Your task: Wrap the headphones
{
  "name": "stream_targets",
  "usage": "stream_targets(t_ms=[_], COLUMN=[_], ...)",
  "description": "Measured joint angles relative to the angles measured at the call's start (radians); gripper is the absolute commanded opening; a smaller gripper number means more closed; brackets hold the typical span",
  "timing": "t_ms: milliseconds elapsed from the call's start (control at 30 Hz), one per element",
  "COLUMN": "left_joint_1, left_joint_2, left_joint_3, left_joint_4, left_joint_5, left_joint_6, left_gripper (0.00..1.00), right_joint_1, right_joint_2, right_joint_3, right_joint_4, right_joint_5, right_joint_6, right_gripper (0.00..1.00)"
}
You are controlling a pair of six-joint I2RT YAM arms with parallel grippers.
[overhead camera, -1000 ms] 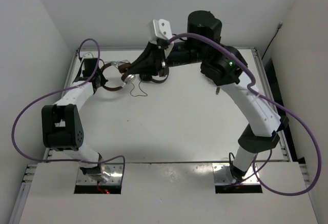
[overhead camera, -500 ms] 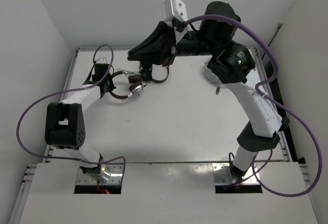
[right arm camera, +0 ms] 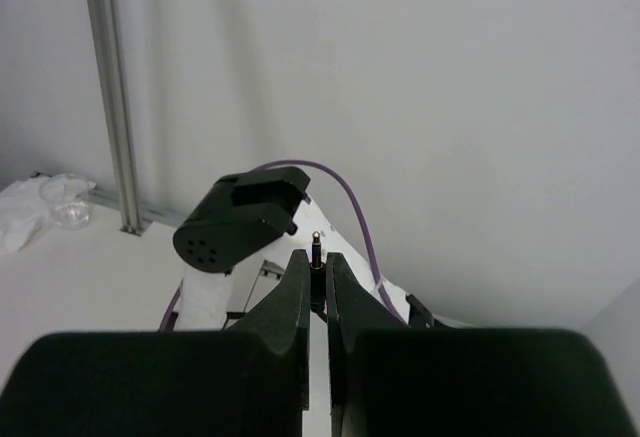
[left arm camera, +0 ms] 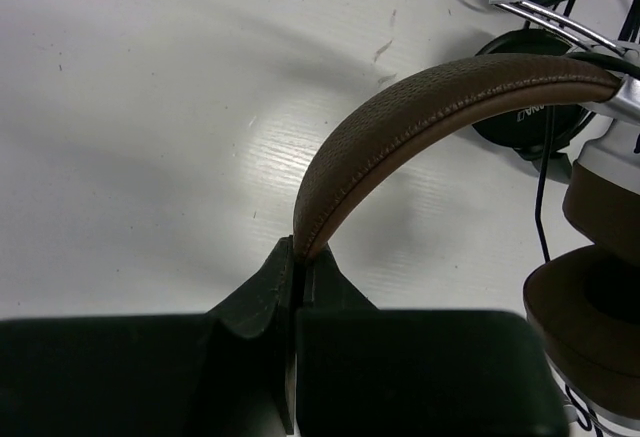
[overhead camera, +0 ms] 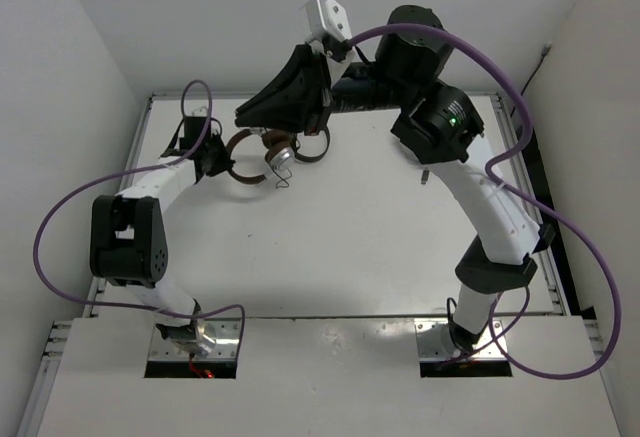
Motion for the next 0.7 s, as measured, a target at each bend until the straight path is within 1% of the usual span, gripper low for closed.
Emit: stream_targets(t_ms=[267, 500, 700], left_joint_1=[0.006, 0.063, 0.119], left_joint_2=[0.031, 0.095, 0.099], left_joint_3=[-0.01, -0.01, -0.01], left_joint_4=[-0.026, -0.042, -0.045], left_joint_5=[-0.008, 0.112, 0.232], left_joint_6=[-0.073, -0.164, -0.222], left_gripper=[0.0, 0.0, 0.0], right_joint_1=[0.006, 0.033, 0.048], right_joint_2=[0.022, 0.04, 0.052], right_joint_3=[0.05, 0.058, 0.057], right_joint_4=[0.09, 0.126, 0.127], right_joint_5=[-0.013, -0.019, -0.023], right_joint_6=[0.087, 0.115, 0.12], right_gripper=[0.0, 0.0, 0.0])
